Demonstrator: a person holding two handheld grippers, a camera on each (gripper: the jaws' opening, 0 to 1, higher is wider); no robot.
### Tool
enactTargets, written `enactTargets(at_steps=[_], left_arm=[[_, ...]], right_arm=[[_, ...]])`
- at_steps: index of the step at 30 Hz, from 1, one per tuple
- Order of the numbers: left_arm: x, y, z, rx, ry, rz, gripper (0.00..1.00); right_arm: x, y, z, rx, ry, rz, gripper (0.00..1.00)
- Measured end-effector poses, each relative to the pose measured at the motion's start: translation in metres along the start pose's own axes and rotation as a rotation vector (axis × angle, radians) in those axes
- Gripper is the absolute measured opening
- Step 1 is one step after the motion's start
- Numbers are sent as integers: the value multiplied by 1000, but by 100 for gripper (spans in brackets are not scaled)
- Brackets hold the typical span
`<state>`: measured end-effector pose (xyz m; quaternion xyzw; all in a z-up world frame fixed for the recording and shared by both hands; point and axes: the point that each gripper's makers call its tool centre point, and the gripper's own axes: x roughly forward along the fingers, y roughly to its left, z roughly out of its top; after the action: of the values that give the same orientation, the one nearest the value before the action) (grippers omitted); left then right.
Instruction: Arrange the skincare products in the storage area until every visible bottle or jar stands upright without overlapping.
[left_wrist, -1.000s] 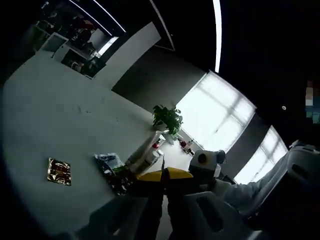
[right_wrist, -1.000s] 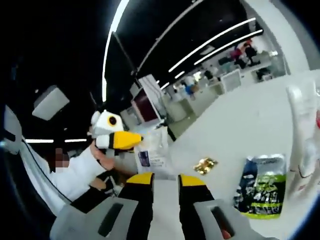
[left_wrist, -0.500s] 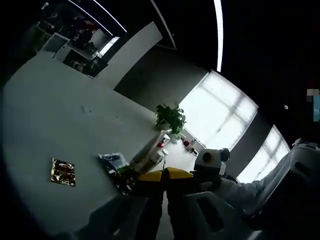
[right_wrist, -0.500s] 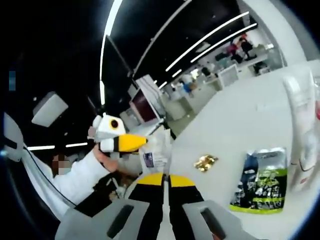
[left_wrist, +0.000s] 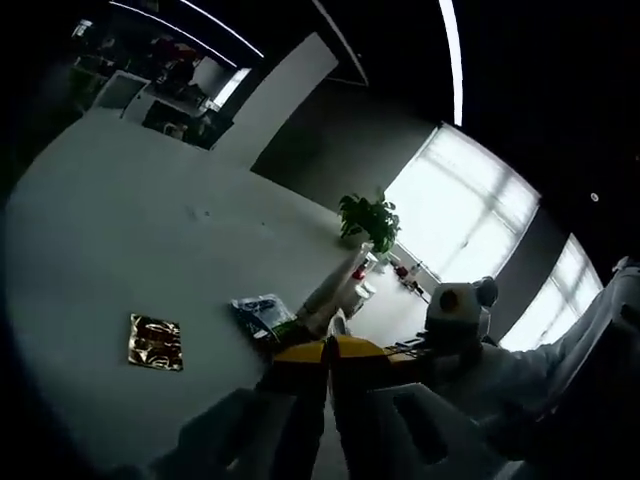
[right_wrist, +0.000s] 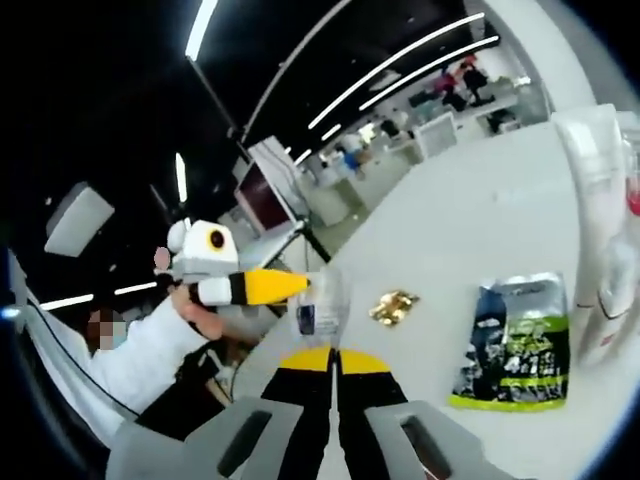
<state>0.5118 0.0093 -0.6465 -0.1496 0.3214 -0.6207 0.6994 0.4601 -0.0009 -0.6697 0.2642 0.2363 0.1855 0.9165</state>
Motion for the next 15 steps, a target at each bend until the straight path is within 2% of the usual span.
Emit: enactTargets(at_steps=[5, 15], left_arm=[[9, 17, -12, 60, 50, 70, 0], [22, 39, -31, 131, 121, 148, 0]], right_arm=[[7, -10, -8, 5, 32, -38, 0], [19, -28, -24, -6, 97, -105, 0]])
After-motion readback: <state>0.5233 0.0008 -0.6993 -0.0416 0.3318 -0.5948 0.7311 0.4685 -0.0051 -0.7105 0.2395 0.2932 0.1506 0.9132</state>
